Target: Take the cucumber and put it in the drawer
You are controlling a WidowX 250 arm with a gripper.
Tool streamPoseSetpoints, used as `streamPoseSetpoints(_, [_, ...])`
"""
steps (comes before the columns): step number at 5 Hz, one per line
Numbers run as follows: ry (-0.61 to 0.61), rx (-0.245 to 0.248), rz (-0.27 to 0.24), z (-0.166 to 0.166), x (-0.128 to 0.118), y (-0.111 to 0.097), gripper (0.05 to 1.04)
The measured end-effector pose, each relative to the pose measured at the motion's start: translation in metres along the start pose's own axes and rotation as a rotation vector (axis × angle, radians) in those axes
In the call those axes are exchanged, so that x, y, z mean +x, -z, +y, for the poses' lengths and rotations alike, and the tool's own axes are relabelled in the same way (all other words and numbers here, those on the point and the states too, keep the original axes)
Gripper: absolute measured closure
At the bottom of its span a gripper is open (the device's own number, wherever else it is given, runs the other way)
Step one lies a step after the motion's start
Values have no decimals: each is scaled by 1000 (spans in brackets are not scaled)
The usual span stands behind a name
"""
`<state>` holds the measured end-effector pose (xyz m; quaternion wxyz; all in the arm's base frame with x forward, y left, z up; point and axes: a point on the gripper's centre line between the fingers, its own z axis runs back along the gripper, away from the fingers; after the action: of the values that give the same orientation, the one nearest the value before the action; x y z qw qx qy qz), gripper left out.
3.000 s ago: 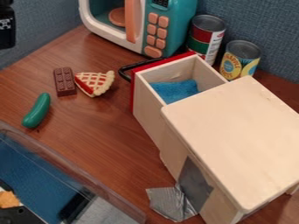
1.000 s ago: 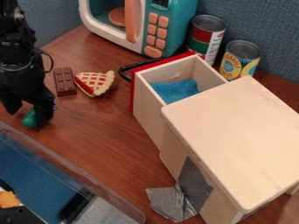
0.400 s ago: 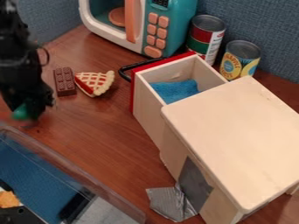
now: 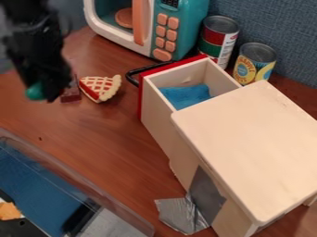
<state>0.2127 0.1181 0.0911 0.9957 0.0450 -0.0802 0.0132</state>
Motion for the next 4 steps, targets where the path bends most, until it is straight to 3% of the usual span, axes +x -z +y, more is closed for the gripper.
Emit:
streamPoseSetpoints(1, [82, -38, -13, -26, 24, -19, 639])
streamPoseSetpoints(3, [116, -119, -38, -72, 85, -34, 639])
streamPoseSetpoints(4, [131, -149, -59, -97, 104, -36, 639])
